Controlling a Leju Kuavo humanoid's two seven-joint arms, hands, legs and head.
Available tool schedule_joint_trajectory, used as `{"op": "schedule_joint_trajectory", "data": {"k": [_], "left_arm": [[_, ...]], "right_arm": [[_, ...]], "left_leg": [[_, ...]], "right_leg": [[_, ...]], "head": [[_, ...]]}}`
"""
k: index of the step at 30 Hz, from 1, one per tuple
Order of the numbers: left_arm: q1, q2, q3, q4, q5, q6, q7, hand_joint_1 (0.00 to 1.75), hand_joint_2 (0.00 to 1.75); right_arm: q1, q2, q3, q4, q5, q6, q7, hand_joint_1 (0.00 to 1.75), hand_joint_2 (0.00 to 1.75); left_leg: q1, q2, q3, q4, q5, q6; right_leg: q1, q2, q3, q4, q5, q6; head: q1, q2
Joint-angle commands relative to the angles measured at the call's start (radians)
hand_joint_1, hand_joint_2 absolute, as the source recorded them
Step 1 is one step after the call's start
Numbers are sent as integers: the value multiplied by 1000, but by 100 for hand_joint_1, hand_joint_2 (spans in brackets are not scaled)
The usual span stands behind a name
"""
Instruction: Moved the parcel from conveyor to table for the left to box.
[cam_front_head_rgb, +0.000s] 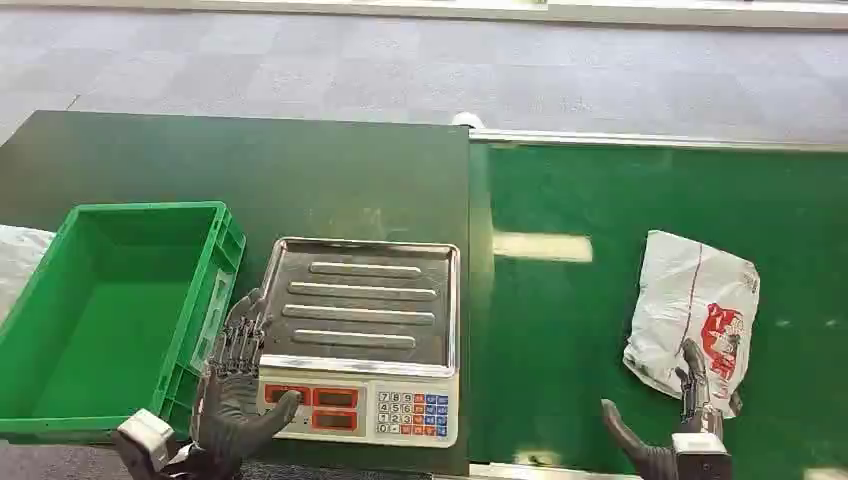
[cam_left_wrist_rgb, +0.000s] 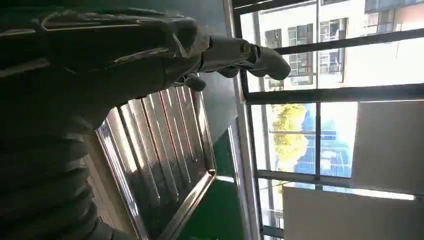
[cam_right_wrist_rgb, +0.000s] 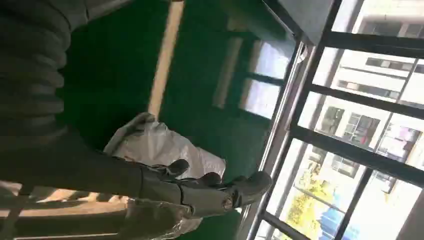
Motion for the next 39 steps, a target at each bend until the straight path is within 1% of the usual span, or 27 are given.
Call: {"op": "schedule_joint_trajectory", "data": {"k": [1,4,6,7,9,11,12,21,23,25,26,27,28,30,31,32,35,38,39], "left_arm": [[-1,2,12,25,-2,-4,7,0,175],[3,2,11,21,-2,-7,7,0,175],[7,5,10,15,-1,-14,7,0,175],[6,5,10,15,-1,-15,7,0,175],[-1,0,9,17,-1,-22,17,0,175],[-1,0,9,17,-1,-22,17,0,175],[-1,0,9,17,-1,-22,17,0,175],[-1,0,9,17,-1,-22,17,0,175],[-9,-2,6,20,-1,-22,26,0,175],[1,-7,4,5,-5,-12,30,0,175],[12,-7,3,-8,-6,-9,30,0,175],[19,-6,3,-13,-6,-8,30,0,175],[24,-3,0,-15,-6,-9,30,0,175],[16,10,-15,3,-2,-6,25,0,175],[10,15,-22,14,2,-3,22,0,175],[3,21,-31,25,6,-4,19,0,175],[-37,38,-69,79,25,3,8,0,175],[-64,49,-84,102,37,14,2,0,175],[-78,52,-87,112,44,15,1,0,175]], "right_arm": [[-3,3,-24,11,2,1,6,0,175],[-2,0,-24,9,31,-24,6,0,175],[-3,-17,-15,15,103,-87,13,0,175],[-6,-20,-19,22,105,-97,14,0,175],[-15,-32,-32,52,194,-184,36,0,175],[-15,-32,-32,52,194,-184,36,0,175],[-15,-32,-32,52,194,-184,36,0,175],[-15,-32,-32,52,194,-184,36,0,175],[-20,-35,-48,63,255,-238,64,0,175],[-31,-50,-61,72,304,-270,68,0,175],[-40,-67,-60,71,337,-283,68,0,175],[-51,-80,-62,68,341,-285,68,0,175],[-66,-97,-62,67,353,-293,69,0,175],[-118,-157,-54,83,376,-327,81,0,175],[-141,-184,-48,92,375,-335,87,0,175],[-162,-216,-44,104,382,-346,99,0,175],[-268,-335,-43,195,362,-368,134,0,175],[-358,-383,-53,281,354,-363,135,0,175],[-406,-410,-50,337,375,-378,154,0,175]], "left_leg": [[0,-1,1,-1,1,1],[0,-1,1,-2,1,2],[0,0,1,-1,0,1],[0,0,1,-1,0,2],[0,-1,1,-1,0,1],[0,-1,2,-3,1,2],[0,-1,1,-1,0,1],[0,0,1,-1,0,1],[0,-1,1,-1,0,1],[0,-1,1,-2,1,2],[0,-1,2,-3,1,3],[0,0,1,-1,0,1],[0,0,1,-1,0,2],[0,2,1,-1,0,2],[-1,2,2,-3,1,3],[-1,2,1,-2,1,2],[-1,2,1,-2,2,2],[-1,2,2,-2,2,3],[-1,2,2,-2,2,2]], "right_leg": [[0,-2,1,-1,0,-2],[1,-2,2,-2,0,-3],[0,-1,1,-1,0,-2],[0,-1,1,-1,0,-2],[0,-1,1,-1,0,-1],[1,-2,3,-3,1,-3],[1,-1,2,-2,0,-2],[1,-1,1,-2,0,-2],[1,-1,2,-2,0,-2],[1,-2,2,-2,0,-2],[1,-3,3,-4,1,-3],[1,-1,1,-1,0,-1],[1,-1,2,-2,1,-2],[0,1,1,-1,1,-1],[0,0,2,-4,2,-3],[0,1,1,-2,2,-2],[0,1,1,-3,2,-1],[0,1,2,-3,3,-1],[0,1,2,-3,3,-1]], "head": [[0,0],[0,0],[0,0],[0,0],[0,0],[0,0],[0,0],[0,0],[0,0],[0,0],[0,0],[0,0],[0,0],[0,0],[0,0],[0,0],[0,0],[0,0],[0,0]]}}
